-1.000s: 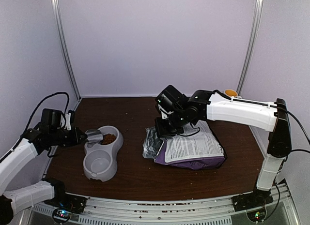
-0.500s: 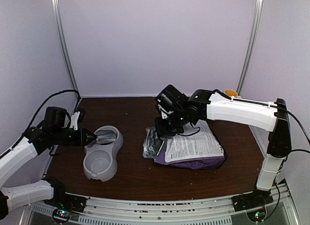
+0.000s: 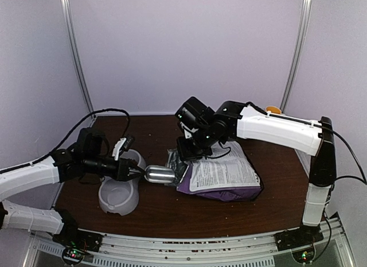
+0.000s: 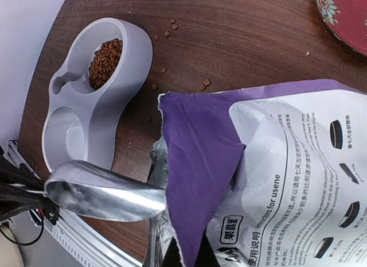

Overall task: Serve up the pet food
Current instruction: Insert the spatula into the pet food bowl.

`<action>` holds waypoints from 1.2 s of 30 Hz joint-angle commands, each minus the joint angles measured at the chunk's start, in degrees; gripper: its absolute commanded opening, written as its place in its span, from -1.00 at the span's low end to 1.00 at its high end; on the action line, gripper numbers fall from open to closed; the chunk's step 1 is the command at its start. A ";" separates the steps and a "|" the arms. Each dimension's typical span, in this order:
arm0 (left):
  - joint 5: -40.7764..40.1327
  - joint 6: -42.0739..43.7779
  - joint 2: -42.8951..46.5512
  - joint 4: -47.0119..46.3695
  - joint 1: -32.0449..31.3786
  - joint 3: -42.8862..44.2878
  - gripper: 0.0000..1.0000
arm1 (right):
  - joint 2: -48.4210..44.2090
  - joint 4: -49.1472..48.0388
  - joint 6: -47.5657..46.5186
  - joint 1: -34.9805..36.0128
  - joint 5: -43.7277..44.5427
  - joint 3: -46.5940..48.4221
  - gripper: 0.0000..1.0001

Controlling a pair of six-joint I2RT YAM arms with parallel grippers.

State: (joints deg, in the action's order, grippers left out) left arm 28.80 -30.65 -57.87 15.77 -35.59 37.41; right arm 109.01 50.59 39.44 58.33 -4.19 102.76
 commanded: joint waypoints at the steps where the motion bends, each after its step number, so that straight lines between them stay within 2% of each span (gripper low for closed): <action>1: 0.91 -3.54 -3.93 -11.79 -4.28 1.12 -1.00 | 0.24 -2.35 0.06 1.24 -0.61 5.73 -1.00; 6: -1.51 -4.38 -10.30 -15.83 -8.35 3.53 -1.00 | 1.00 -1.52 0.06 1.77 -0.68 8.08 -1.00; 16: -7.13 -5.46 -22.49 -20.28 -10.50 7.06 -1.00 | 2.21 -0.93 0.41 2.01 -1.31 11.66 -1.00; 36: -4.84 -9.39 -40.21 -33.01 -13.58 8.98 -1.00 | 3.18 -4.05 2.22 2.22 -4.67 12.21 -1.00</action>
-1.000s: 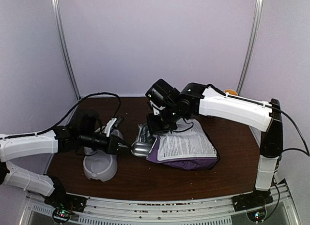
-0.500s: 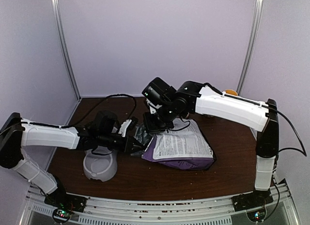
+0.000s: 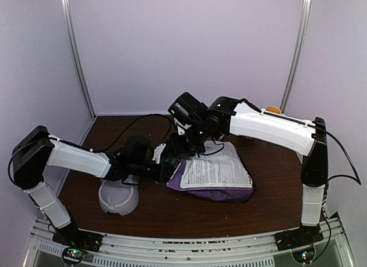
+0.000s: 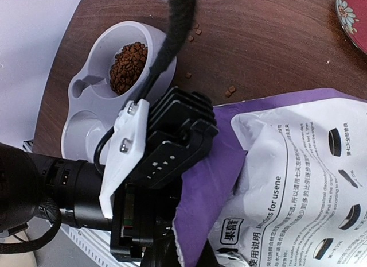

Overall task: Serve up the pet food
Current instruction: Insert the spatula into the pet food bowl.

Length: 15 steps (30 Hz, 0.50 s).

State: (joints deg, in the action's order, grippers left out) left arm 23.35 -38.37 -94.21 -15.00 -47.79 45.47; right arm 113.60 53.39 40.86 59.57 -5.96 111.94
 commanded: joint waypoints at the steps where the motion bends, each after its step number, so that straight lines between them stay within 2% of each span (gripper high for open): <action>1: 0.68 -1.96 -4.54 -2.83 -1.55 1.05 -1.00 | -1.34 -7.00 0.88 1.00 -2.99 2.95 -1.00; 15: 6.38 -7.32 -10.69 -12.81 -2.13 1.80 -1.00 | -1.51 -8.64 1.64 1.26 -3.98 1.78 -1.00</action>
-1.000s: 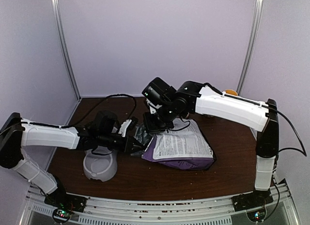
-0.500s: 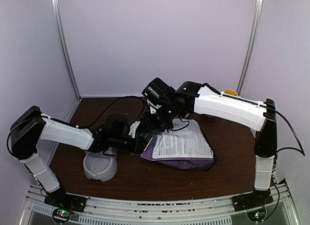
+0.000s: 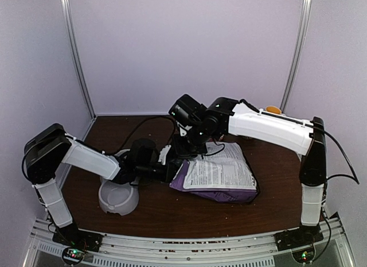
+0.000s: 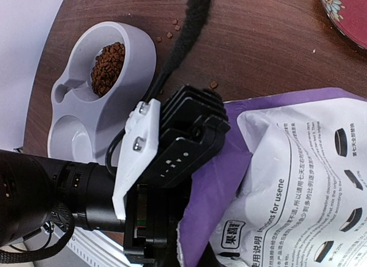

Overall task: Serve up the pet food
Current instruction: Insert the spatula into the pet food bowl, then collect the pet food from the pet food bag.

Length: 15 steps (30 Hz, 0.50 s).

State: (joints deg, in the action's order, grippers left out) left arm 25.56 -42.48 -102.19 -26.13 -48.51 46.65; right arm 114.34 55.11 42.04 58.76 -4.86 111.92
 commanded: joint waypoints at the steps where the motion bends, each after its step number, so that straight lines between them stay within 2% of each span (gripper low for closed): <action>1: 4.81 -3.99 -2.81 -2.90 -1.41 0.37 -1.00 | -2.36 -10.50 0.54 2.06 -5.07 1.55 -1.00; 8: 8.44 -12.04 -5.01 -15.25 -1.43 -2.20 -1.00 | -3.09 -11.43 1.07 2.12 -4.89 0.38 -1.00; 15: 8.71 -12.57 -5.38 -15.32 -1.41 -1.92 -1.00 | -3.35 -11.98 1.31 2.06 -4.98 -0.19 -1.00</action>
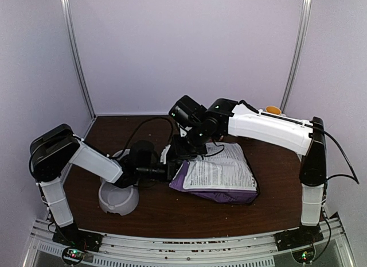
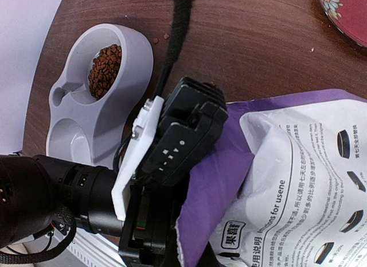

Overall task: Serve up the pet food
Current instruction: Collect the pet food from the pet food bag.

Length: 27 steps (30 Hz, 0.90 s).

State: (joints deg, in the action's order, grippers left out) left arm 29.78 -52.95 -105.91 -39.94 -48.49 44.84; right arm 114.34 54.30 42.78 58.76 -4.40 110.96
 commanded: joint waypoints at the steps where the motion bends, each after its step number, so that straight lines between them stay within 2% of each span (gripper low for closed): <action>1: 4.57 -2.34 -1.65 -1.83 -1.43 -0.15 -1.00 | -3.42 -11.17 0.69 2.11 -5.44 0.68 -1.00; 9: 6.12 -5.37 -1.23 -7.06 -1.43 -1.69 -1.00 | -4.38 -10.74 0.29 2.05 -4.45 -0.12 -1.00; 27: 5.90 -7.69 5.65 -9.47 -0.79 -7.85 -1.00 | -7.83 -10.68 -0.42 0.79 -2.83 -4.30 -1.00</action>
State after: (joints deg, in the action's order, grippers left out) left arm 33.52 -59.48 -102.74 -47.07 -48.75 38.65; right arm 111.77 51.37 42.63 59.24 -5.82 106.67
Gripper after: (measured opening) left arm 0.122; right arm 0.020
